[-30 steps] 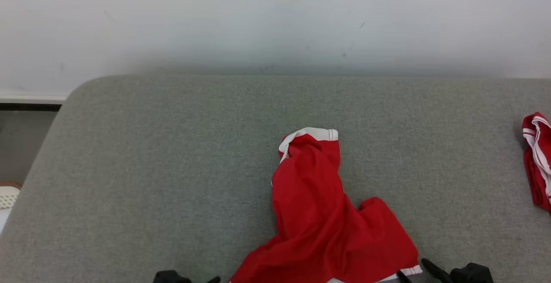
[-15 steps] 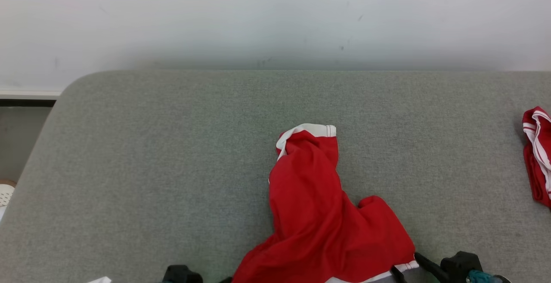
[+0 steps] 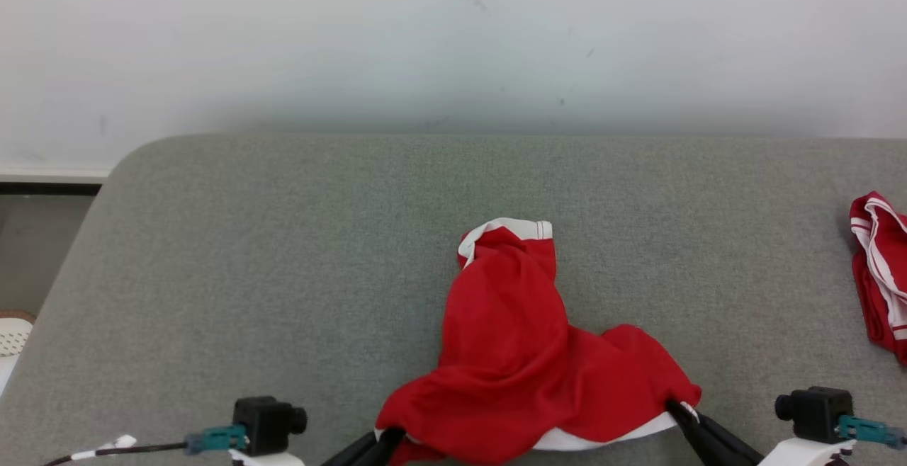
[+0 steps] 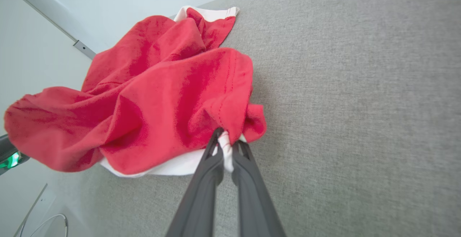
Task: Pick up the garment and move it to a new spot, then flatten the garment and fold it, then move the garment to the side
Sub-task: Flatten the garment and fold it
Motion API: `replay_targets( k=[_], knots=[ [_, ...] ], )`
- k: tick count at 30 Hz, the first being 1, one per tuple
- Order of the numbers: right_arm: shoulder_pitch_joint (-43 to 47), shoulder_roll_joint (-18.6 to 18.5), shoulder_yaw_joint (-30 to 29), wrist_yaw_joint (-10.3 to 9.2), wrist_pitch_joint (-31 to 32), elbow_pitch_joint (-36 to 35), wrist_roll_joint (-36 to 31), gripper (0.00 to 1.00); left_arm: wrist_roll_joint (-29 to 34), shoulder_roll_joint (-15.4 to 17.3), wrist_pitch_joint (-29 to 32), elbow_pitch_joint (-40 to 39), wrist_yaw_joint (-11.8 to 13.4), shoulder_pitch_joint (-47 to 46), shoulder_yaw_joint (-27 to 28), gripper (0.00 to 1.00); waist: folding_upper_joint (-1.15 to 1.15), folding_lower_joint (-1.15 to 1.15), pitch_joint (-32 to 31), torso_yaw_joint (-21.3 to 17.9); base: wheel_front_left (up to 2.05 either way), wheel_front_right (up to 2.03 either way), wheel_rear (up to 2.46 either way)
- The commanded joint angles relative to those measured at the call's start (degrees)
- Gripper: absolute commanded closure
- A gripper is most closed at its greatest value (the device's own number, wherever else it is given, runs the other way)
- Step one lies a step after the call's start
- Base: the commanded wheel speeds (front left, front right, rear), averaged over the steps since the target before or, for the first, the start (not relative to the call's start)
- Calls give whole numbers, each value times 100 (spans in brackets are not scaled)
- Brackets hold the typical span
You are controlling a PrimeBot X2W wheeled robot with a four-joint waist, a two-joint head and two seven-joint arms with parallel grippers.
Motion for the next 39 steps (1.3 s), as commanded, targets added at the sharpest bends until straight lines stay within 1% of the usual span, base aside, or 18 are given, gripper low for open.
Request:
replay_targets(
  k=[1, 6, 12, 18, 25, 28, 30, 33, 36, 39],
  knots=[
    [106, -106, -47, -6, -12, -169, 163, 100, -149, 124, 34, -143, -14, 64, 79, 100, 0, 0, -84, -13, 0, 0, 0],
    [374, -688, -325, -6, 138, -1201, 958, 100, -665, 390, 202, -1126, -1, 121, 354, 100, 0, 0, -370, -92, 0, 0, 0],
    [716, -1398, -939, -6, 98, -2490, 1653, 100, -1171, 574, 440, -2313, 136, 154, 583, 100, 0, 0, -580, -253, 0, 0, 0],
    [1209, -2032, -1906, -6, -238, -3743, 2259, 100, -1647, 735, 626, -3452, 276, 179, 800, 100, 0, 0, -644, -409, 0, 0, 0],
    [1913, -2591, -3163, -6, -673, -4916, 2844, 100, -2230, 965, 1022, -4607, 394, 139, 868, 100, 0, 0, -628, -570, 0, 0, 0],
    [2181, -2743, -3668, -6, -814, -5319, 2973, 100, -2422, 1044, 1240, -5006, 453, 9, 862, 100, 0, 0, -575, -630, 0, 0, 0],
    [2312, -2811, -3978, -6, -891, -5538, 3089, 100, -2694, 1044, 1375, -5243, 476, -76, 870, 100, 0, 0, -532, -666, 0, 0, 0],
    [2499, -2909, -4419, -6, -935, -5634, 3231, 100, -3091, 1082, 1545, -5487, 575, -273, 1009, 100, 0, 0, -449, -705, 0, 0, 0],
    [2574, -3001, -4673, -6, -898, -5635, 3315, 100, -3322, 1152, 1682, -5502, 677, -541, 1200, 100, 0, 0, -278, -716, 0, 0, 0],
    [2374, -3044, -4687, -6, -865, -5659, 3394, 100, -3384, 1151, 1778, -5244, 761, -905, 1390, 100, 0, 0, 41, -689, 0, 0, 0]
  ],
)
